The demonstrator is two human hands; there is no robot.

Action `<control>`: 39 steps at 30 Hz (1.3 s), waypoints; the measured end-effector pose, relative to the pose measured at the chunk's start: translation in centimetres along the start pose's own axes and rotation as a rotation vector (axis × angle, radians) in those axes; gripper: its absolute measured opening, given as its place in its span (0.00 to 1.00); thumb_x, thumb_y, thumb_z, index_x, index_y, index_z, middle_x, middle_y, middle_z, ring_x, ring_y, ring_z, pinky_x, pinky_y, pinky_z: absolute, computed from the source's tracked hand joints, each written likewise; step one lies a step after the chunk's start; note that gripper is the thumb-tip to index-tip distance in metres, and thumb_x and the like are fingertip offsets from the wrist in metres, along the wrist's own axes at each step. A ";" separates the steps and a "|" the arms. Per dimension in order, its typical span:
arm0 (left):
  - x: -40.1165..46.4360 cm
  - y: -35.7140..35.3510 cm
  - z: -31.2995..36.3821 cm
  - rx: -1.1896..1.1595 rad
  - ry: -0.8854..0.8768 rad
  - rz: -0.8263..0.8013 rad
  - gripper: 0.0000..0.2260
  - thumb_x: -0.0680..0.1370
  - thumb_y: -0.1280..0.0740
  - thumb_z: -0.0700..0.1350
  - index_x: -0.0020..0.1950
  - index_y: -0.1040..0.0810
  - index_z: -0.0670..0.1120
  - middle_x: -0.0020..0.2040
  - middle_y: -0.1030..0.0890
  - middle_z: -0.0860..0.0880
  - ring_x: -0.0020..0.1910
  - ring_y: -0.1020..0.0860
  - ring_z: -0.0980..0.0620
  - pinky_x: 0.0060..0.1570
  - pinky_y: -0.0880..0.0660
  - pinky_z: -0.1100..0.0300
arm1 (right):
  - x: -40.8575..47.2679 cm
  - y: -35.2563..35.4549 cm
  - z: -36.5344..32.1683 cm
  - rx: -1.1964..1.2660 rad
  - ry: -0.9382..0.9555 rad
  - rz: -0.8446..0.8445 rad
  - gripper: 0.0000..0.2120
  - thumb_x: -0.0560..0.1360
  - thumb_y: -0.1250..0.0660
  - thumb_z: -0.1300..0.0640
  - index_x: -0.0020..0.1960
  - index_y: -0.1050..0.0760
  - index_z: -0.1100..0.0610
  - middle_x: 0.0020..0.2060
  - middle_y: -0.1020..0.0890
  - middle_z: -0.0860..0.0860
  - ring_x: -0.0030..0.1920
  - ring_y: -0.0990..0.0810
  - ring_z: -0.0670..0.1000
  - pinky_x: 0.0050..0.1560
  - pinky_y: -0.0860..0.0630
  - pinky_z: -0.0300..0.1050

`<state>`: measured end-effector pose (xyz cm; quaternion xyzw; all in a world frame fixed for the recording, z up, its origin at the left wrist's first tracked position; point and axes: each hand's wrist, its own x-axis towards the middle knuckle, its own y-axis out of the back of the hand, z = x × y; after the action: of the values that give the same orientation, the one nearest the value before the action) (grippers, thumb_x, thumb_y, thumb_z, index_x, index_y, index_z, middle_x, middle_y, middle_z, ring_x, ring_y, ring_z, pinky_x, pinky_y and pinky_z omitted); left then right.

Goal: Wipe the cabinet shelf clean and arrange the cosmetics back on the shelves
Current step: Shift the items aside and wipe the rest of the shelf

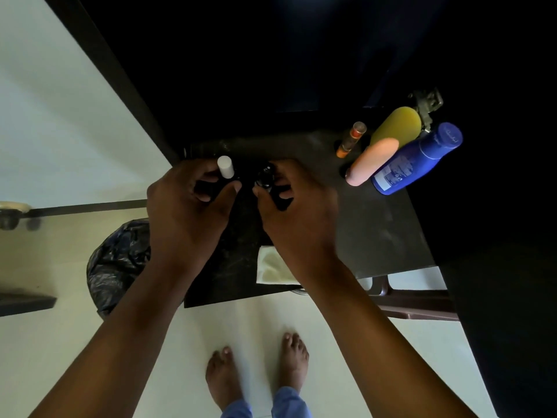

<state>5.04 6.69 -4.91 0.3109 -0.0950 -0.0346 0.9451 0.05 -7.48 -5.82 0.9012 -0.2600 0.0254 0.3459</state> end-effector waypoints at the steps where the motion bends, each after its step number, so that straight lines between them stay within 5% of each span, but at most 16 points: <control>1: -0.1 -0.4 0.5 -0.013 -0.007 -0.015 0.10 0.76 0.25 0.48 0.57 0.15 0.50 0.48 0.14 0.55 0.45 0.17 0.60 0.47 0.23 0.72 | -0.3 0.8 0.1 0.003 -0.032 0.025 0.13 0.74 0.25 0.55 0.58 0.19 0.54 0.49 0.14 0.48 0.49 0.15 0.49 0.49 0.17 0.48; 5: -0.5 -2.7 2.5 -0.066 -0.030 -0.119 0.09 0.75 0.24 0.48 0.55 0.16 0.51 0.46 0.15 0.56 0.43 0.17 0.59 0.46 0.18 0.58 | -1.8 4.5 1.6 0.022 -0.174 0.129 0.11 0.74 0.24 0.58 0.55 0.18 0.52 0.46 0.14 0.46 0.47 0.16 0.45 0.49 0.17 0.45; 10: -1.7 -6.8 5.1 -0.138 -0.083 -0.249 0.08 0.73 0.23 0.44 0.51 0.16 0.49 0.44 0.16 0.56 0.41 0.19 0.61 0.42 0.23 0.71 | -3.6 8.8 4.8 -0.087 -0.312 0.248 0.15 0.75 0.24 0.55 0.61 0.20 0.50 0.49 0.15 0.45 0.47 0.16 0.42 0.49 0.16 0.46; 15: -3.1 -10.6 7.0 -0.158 -0.215 -0.328 0.09 0.73 0.23 0.42 0.52 0.15 0.47 0.46 0.15 0.52 0.43 0.18 0.57 0.43 0.20 0.64 | -4.4 11.0 7.0 -0.160 -0.383 0.362 0.16 0.76 0.26 0.54 0.62 0.22 0.53 0.53 0.16 0.46 0.47 0.17 0.41 0.52 0.15 0.47; 23: -3.8 -13.5 7.8 -0.119 -0.227 -0.363 0.08 0.75 0.24 0.45 0.53 0.17 0.50 0.48 0.16 0.54 0.46 0.17 0.57 0.46 0.18 0.54 | -4.0 11.2 7.6 -0.188 -0.382 0.342 0.16 0.76 0.25 0.57 0.60 0.25 0.47 0.46 0.22 0.39 0.45 0.18 0.43 0.48 0.15 0.49; 31: -4.0 -14.0 8.0 -0.096 -0.218 -0.337 0.07 0.76 0.25 0.45 0.53 0.17 0.48 0.50 0.16 0.53 0.48 0.18 0.56 0.49 0.17 0.54 | -3.9 10.6 8.4 -0.237 -0.385 0.301 0.20 0.75 0.24 0.56 0.65 0.25 0.52 0.52 0.16 0.50 0.50 0.15 0.51 0.51 0.15 0.54; 37: -4.4 -13.4 7.8 -0.136 -0.178 -0.349 0.17 0.75 0.25 0.42 0.63 0.19 0.49 0.55 0.16 0.54 0.53 0.18 0.56 0.53 0.18 0.55 | -6.6 11.3 6.7 -0.171 -0.441 0.233 0.31 0.75 0.24 0.57 0.74 0.31 0.49 0.62 0.19 0.45 0.58 0.21 0.41 0.60 0.26 0.34; 39: -4.7 -12.2 7.2 -0.137 -0.169 -0.335 0.19 0.76 0.26 0.41 0.67 0.20 0.48 0.57 0.16 0.53 0.55 0.18 0.55 0.54 0.19 0.56 | -8.8 11.2 5.6 -0.165 -0.445 0.244 0.29 0.75 0.24 0.57 0.72 0.29 0.50 0.62 0.19 0.46 0.58 0.21 0.41 0.61 0.23 0.38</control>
<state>-1.07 -6.75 -7.20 0.2531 -0.1184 -0.2236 0.9338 -13.69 -14.07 -5.20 0.8152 -0.4377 -0.1531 0.3470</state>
